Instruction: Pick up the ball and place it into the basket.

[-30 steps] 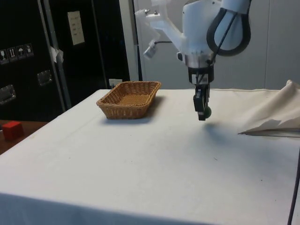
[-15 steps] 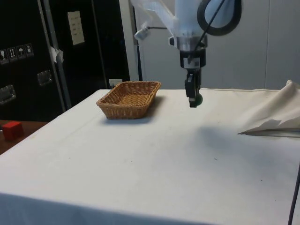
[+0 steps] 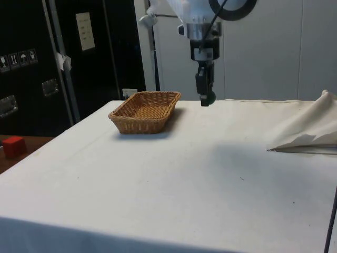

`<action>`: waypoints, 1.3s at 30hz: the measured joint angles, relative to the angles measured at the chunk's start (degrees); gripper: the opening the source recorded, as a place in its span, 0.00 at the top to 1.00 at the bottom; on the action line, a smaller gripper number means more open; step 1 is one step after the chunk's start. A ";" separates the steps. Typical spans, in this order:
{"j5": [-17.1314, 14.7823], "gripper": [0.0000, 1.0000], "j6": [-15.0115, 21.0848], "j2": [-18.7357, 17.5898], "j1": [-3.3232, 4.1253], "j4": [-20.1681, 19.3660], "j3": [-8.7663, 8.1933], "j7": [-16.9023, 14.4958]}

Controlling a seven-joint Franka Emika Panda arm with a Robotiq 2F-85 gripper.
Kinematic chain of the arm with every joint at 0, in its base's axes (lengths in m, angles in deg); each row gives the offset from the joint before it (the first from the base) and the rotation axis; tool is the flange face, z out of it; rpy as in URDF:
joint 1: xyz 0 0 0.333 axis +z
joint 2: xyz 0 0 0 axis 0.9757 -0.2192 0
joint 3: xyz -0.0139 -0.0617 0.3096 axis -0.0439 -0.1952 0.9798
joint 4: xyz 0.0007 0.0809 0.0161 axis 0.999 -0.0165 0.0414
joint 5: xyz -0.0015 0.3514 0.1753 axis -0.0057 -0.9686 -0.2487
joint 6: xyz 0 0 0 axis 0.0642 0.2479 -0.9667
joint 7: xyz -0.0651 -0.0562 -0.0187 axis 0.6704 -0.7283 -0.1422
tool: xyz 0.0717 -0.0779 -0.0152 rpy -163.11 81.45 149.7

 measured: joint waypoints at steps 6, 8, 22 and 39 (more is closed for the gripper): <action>-0.17 1.00 -4.53 1.03 0.17 3.38 0.34 -0.40; -0.34 1.00 -6.07 0.92 0.34 4.98 0.46 -0.57; -6.59 1.00 -8.65 -4.87 0.74 12.49 0.97 -5.10; -18.68 1.00 -10.66 -15.01 0.23 23.20 0.40 -15.47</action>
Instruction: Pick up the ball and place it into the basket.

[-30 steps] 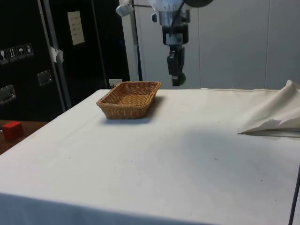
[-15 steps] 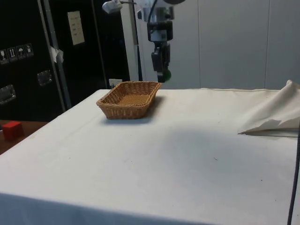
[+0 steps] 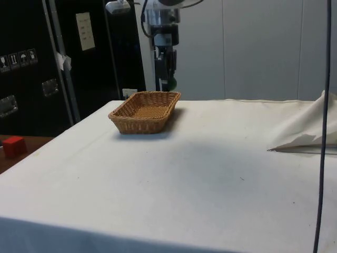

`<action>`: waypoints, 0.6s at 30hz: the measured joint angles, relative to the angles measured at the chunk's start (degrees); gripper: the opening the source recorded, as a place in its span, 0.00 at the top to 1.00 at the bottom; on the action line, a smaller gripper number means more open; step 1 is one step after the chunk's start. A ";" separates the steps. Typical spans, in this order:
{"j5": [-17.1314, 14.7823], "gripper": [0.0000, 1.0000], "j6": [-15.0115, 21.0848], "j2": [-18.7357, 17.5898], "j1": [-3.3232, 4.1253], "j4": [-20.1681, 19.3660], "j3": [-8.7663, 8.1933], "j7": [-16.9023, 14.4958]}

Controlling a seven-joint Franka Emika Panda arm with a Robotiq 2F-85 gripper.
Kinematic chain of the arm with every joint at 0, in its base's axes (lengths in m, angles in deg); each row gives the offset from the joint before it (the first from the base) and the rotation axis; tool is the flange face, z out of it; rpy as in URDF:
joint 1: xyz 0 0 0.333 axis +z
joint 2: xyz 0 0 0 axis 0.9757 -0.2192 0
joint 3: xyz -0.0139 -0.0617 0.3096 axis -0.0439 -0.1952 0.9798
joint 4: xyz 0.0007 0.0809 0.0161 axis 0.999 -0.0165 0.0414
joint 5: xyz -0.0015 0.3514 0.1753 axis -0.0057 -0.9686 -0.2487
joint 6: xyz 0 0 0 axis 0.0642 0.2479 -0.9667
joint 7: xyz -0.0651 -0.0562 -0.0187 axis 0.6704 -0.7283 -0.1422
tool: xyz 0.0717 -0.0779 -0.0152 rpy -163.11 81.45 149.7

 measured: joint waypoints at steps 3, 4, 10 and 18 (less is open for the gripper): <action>-1.66 1.00 -0.40 -1.38 -0.17 1.60 -0.29 -1.72; -2.18 1.00 -0.52 -1.83 -0.23 2.12 -0.34 -2.23; -5.21 1.00 -1.15 -4.93 -0.52 5.27 -0.63 -5.21; -8.65 1.00 -1.15 -10.37 -0.57 9.22 -0.34 -8.25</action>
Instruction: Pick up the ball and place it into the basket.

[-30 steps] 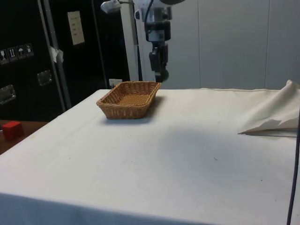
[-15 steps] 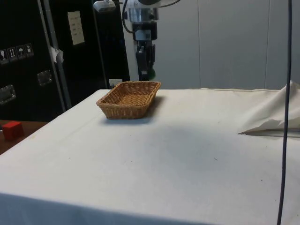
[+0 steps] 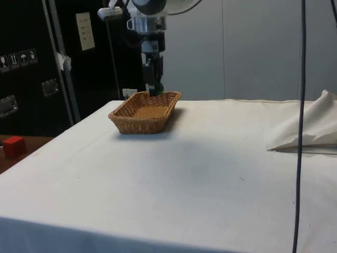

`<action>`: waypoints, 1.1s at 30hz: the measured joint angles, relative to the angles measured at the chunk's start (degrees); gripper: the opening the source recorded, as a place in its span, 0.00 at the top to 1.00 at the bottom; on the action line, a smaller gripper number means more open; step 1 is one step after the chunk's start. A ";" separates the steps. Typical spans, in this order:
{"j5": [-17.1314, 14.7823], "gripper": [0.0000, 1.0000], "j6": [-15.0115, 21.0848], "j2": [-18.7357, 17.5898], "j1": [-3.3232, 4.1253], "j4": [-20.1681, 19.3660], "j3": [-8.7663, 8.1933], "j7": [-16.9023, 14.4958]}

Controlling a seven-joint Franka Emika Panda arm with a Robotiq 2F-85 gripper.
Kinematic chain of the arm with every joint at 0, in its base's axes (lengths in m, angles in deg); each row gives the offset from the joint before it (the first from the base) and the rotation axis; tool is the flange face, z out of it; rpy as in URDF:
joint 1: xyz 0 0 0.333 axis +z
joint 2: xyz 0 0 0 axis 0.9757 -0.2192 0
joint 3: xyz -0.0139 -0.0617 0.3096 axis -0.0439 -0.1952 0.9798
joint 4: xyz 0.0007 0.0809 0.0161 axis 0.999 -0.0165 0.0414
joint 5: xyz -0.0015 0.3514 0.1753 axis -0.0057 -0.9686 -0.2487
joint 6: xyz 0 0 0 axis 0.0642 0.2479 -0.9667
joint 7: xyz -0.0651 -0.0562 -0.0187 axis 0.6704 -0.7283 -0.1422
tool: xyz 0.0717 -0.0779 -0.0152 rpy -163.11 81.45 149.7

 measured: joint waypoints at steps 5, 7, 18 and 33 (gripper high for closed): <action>-0.63 1.00 1.09 -2.58 0.00 1.03 0.46 -0.74; -0.92 1.00 2.06 -3.84 0.00 1.38 0.63 -1.09; -6.36 1.00 3.09 -9.80 -1.03 4.87 -0.06 -4.35; -10.26 1.00 2.75 -14.55 -2.12 8.82 -0.74 -4.30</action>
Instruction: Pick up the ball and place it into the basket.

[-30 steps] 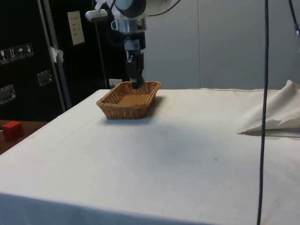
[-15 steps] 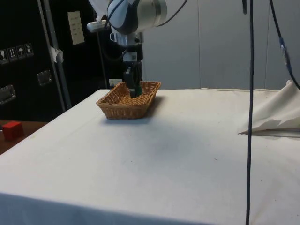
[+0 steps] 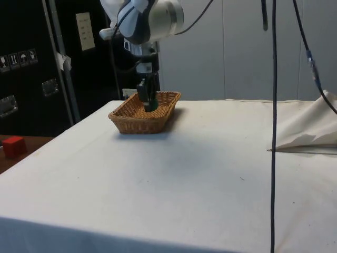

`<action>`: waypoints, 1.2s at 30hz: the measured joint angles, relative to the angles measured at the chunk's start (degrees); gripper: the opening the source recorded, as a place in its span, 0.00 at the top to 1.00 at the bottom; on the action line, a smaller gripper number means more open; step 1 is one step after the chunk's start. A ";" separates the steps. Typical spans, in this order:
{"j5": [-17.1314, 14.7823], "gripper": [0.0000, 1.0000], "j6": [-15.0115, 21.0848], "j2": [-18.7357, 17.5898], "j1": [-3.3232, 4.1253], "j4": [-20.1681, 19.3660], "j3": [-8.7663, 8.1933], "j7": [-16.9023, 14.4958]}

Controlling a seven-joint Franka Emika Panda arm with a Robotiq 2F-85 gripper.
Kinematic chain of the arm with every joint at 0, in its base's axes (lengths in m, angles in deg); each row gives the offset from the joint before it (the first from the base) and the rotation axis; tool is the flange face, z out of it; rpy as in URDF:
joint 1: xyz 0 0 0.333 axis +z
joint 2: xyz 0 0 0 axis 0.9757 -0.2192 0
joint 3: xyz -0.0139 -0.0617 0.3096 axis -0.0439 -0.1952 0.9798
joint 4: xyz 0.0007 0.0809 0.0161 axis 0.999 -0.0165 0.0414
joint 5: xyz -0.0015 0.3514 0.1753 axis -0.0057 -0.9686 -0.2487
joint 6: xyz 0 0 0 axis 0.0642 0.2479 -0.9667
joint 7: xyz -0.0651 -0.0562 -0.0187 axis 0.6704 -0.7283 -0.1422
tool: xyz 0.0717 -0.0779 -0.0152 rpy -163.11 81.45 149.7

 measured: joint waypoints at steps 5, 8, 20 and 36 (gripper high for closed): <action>-0.52 1.00 -0.46 -1.15 -0.46 1.55 -0.23 0.00; -0.97 1.00 -0.92 -2.23 -0.69 2.98 -0.57 0.00; -6.36 1.00 -1.55 -8.59 -2.12 8.19 -0.97 -2.12; -7.62 0.39 -1.60 -10.60 -2.12 10.03 -1.55 -2.23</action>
